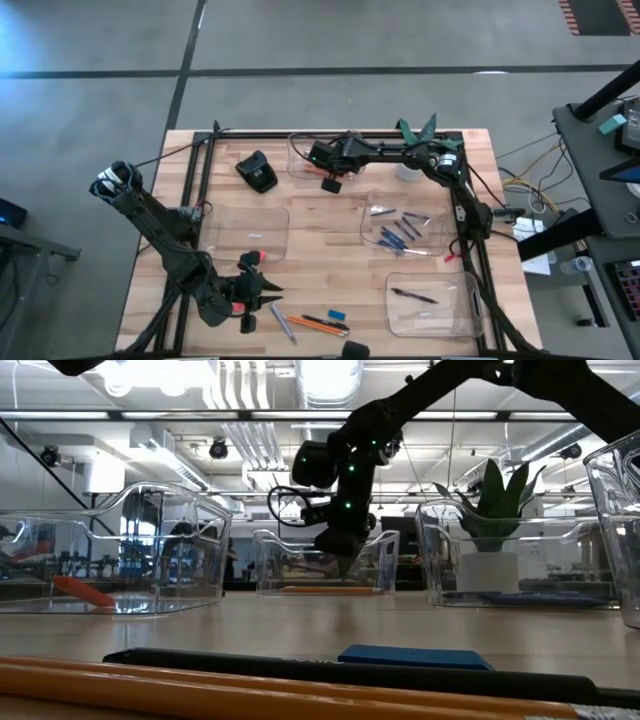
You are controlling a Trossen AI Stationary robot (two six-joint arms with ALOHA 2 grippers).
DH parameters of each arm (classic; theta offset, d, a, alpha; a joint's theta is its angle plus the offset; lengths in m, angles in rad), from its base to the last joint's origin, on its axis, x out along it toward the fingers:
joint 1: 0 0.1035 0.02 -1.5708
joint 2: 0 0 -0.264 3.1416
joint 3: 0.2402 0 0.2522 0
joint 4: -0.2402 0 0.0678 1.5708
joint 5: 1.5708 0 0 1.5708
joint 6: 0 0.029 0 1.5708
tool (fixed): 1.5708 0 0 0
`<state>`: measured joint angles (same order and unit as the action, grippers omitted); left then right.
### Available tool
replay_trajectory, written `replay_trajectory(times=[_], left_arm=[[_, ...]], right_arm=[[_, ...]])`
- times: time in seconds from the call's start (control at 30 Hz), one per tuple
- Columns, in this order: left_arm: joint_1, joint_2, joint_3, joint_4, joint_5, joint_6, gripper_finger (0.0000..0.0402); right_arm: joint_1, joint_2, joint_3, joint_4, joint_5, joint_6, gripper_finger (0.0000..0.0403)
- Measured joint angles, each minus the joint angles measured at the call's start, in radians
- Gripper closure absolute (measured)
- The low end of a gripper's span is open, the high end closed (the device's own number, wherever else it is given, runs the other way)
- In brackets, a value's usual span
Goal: Sort crayons/erasers/pens/pencils in bins
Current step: Put the black pencil into the top transparent bin, then put the gray pen into the bottom transparent bin
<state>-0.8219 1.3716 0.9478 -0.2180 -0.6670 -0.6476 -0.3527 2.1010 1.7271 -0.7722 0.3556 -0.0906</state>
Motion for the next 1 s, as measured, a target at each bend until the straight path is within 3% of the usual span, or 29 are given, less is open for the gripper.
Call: replay_trajectory(times=[0.2, 0.53, 0.8, 1.0], left_arm=[[0.0, 0.0, 0.0, 0.0, 0.0, 0.0, 0.034], [0.0, 0.0, 0.0, 0.0, 0.0, 0.0, 0.034], [0.0, 0.0, 0.0, 0.0, 0.001, -0.001, 0.034], [0.011, -0.001, 0.0, 0.008, -0.018, 0.0, 0.034]], right_arm=[[-0.002, 0.0, 0.0, 0.005, 0.0, 0.0, 0.0388], [-0.005, 0.0, 0.008, -0.002, 0.01, 0.023, 0.032], [0.007, -0.07, 0.13, -0.23, 0.009, 0.117, 0.0308], [0.108, -0.196, 0.16, -0.314, -0.013, 0.206, 0.031]])
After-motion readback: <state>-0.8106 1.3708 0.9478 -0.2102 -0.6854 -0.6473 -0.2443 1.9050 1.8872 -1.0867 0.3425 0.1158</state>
